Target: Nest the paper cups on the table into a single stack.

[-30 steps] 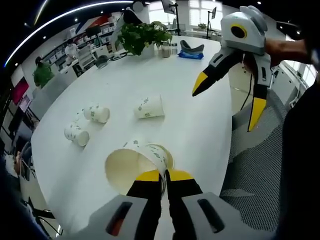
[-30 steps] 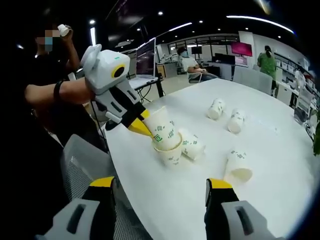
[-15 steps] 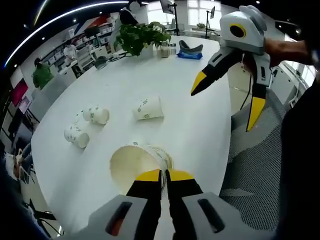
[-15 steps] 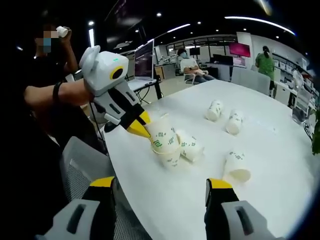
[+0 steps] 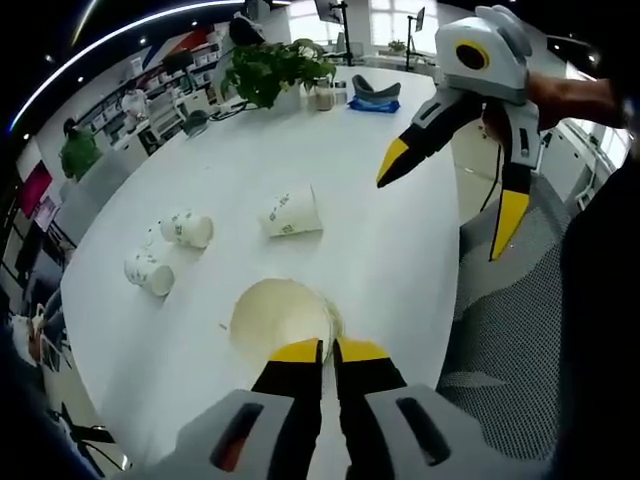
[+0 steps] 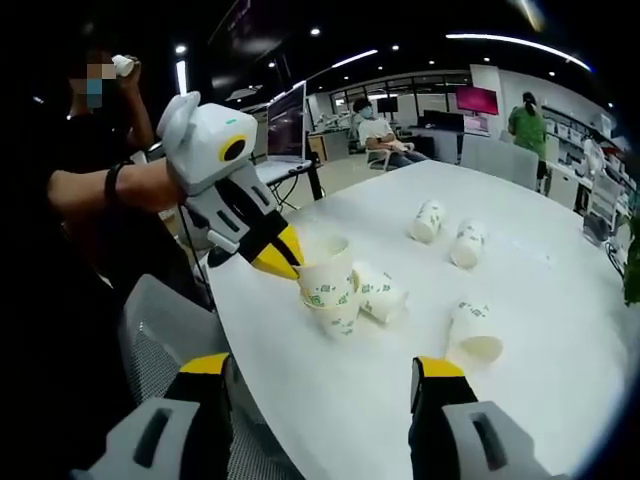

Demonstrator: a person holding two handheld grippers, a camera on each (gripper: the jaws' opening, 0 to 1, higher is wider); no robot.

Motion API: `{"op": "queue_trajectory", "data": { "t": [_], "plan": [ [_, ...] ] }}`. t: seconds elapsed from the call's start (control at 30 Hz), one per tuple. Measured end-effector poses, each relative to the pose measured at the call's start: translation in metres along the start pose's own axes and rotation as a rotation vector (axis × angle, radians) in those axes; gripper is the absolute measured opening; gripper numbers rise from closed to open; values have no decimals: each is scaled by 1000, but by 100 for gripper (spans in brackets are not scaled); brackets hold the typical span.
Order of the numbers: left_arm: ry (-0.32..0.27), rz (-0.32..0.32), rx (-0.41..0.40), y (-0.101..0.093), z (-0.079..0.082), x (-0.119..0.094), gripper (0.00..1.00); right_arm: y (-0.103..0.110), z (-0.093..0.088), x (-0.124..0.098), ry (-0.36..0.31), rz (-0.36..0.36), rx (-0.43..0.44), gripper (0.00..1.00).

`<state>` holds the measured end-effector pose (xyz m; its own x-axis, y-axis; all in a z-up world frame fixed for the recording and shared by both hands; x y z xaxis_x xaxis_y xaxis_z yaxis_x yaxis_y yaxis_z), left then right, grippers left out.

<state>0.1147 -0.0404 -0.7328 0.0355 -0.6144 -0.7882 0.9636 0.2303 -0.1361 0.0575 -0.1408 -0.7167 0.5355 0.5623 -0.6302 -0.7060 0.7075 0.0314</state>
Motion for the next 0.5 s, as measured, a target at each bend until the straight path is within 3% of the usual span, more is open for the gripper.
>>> {"op": "queue_trajectory", "data": {
  "t": [0.5],
  "plan": [
    [-20, 7, -29, -1, -8, -1, 9, -4, -4, 3, 3, -20, 25, 72]
  ]
}}
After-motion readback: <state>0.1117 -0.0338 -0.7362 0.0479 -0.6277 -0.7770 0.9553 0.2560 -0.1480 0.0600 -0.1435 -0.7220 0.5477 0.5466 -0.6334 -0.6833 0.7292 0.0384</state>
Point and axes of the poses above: the point that each gripper's makers call its tool centre point, and the gripper's own axes: x roughly forward along the fingers, y roughly to its left, z roughly out of its top, the point moved 1 cm from there along -x, roughly backward along the fingers, and after that the axes turned 15 degrees about -z, right-handed, at the moved point
